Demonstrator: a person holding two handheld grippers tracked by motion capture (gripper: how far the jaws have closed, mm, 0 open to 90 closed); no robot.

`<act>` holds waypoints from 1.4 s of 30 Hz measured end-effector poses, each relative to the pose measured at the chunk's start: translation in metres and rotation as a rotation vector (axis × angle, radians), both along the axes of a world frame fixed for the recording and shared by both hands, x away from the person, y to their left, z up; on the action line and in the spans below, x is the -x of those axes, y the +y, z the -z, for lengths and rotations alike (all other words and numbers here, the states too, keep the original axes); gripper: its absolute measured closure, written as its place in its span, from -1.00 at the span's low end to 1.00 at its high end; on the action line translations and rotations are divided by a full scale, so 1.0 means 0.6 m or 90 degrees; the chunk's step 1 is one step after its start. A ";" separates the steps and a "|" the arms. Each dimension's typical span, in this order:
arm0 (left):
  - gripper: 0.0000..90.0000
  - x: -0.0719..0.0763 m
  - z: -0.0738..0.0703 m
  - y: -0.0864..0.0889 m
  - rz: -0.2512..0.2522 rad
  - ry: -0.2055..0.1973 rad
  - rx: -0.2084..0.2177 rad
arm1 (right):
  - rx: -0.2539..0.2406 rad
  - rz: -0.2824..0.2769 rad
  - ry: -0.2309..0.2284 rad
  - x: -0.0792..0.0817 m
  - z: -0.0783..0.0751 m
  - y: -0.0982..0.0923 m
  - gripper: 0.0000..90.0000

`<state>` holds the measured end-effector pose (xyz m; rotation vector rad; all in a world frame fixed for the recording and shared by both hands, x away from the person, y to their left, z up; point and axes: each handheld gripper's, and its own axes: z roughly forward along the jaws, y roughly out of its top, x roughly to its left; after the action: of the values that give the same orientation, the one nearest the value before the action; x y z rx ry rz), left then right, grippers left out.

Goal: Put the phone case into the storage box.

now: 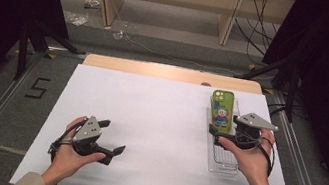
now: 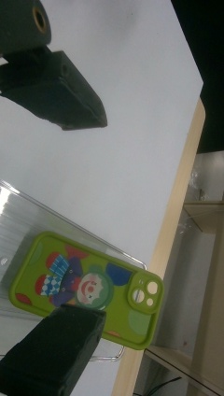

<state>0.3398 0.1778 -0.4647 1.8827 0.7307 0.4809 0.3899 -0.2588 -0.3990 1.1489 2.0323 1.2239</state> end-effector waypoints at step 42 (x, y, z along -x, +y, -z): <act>-1.00 0.000 -0.001 0.001 -0.003 0.000 0.002 | -0.004 -0.016 0.004 0.053 0.004 -0.015 -0.81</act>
<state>0.3399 0.1785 -0.4643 1.8777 0.7360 0.4829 0.3578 -0.2677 -0.4015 1.1348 2.0552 1.2420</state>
